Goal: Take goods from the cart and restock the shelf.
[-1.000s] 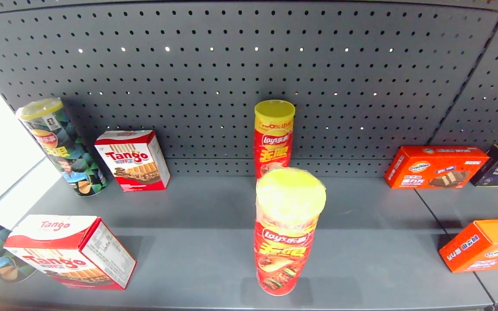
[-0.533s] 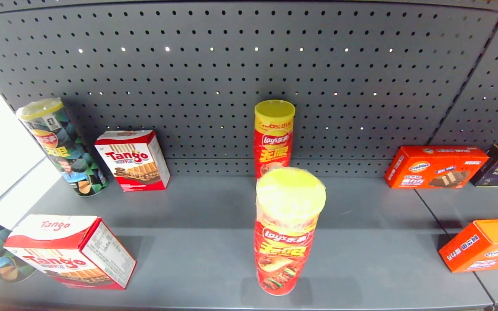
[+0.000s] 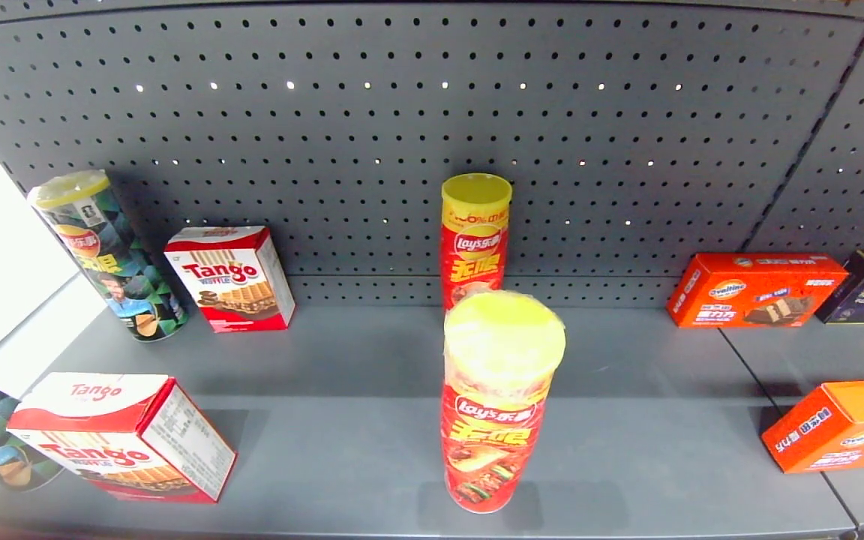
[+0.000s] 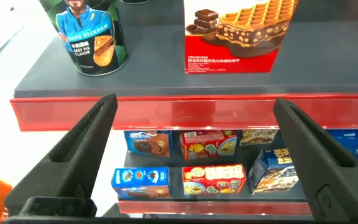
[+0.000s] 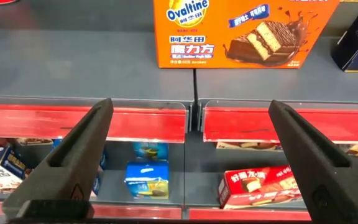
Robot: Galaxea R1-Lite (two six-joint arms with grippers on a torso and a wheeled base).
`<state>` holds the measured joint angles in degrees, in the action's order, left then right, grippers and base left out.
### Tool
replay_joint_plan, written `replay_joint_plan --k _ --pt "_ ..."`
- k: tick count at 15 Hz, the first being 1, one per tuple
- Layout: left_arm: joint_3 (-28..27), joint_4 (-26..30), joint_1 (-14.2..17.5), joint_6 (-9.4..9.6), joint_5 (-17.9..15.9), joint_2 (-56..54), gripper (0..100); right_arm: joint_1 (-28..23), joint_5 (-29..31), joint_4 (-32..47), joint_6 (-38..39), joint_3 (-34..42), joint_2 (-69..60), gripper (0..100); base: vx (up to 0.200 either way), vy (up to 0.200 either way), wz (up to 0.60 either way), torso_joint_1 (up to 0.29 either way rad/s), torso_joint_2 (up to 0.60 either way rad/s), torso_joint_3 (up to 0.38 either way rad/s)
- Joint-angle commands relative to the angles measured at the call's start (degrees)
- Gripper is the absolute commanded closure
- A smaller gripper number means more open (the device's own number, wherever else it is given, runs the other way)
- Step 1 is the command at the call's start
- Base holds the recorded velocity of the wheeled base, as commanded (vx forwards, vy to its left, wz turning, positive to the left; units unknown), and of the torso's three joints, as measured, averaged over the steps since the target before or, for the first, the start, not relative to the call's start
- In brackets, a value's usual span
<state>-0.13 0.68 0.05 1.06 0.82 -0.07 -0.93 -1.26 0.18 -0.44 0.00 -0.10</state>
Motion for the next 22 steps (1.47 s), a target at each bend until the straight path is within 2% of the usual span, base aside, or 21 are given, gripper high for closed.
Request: replay_joint_plan --k 1,2,4,10,12,22 --pt "0.1 -0.9 0.1 0.08 0.3 0.1 0 0.0 0.1 0.0 -0.1 0.0 0.1 0 0.000 0.000 0.00 0.000 0.00 0.000" --pt "0.1 -1.0 0.1 -0.01 0.6 0.1 0 0.0 3.1 0.0 -0.1 0.0 0.1 0 0.000 0.000 0.00 0.000 0.00 0.000" --pt "0.1 -0.9 0.0 -0.01 0.3 0.1 0 0.0 3.9 0.0 -0.1 0.0 0.1 0 0.000 0.000 0.00 0.000 0.00 0.000" --pt "0.1 -0.9 0.0 -0.09 0.2 0.1 0 0.0 4.0 0.0 -0.1 0.0 0.1 0 0.000 0.000 0.00 0.000 0.00 0.000" --pt "0.1 -0.9 0.0 -1.06 0.2 0.1 0 0.0 3.8 -0.1 -0.2 0.0 0.1 0 0.000 0.000 0.00 0.000 0.00 0.000" --pt "0.1 -0.9 0.0 -1.15 -0.2 0.1 0 0.0 3.7 -0.1 -0.1 0.0 0.1 0 0.000 0.000 0.00 0.000 0.00 0.000"
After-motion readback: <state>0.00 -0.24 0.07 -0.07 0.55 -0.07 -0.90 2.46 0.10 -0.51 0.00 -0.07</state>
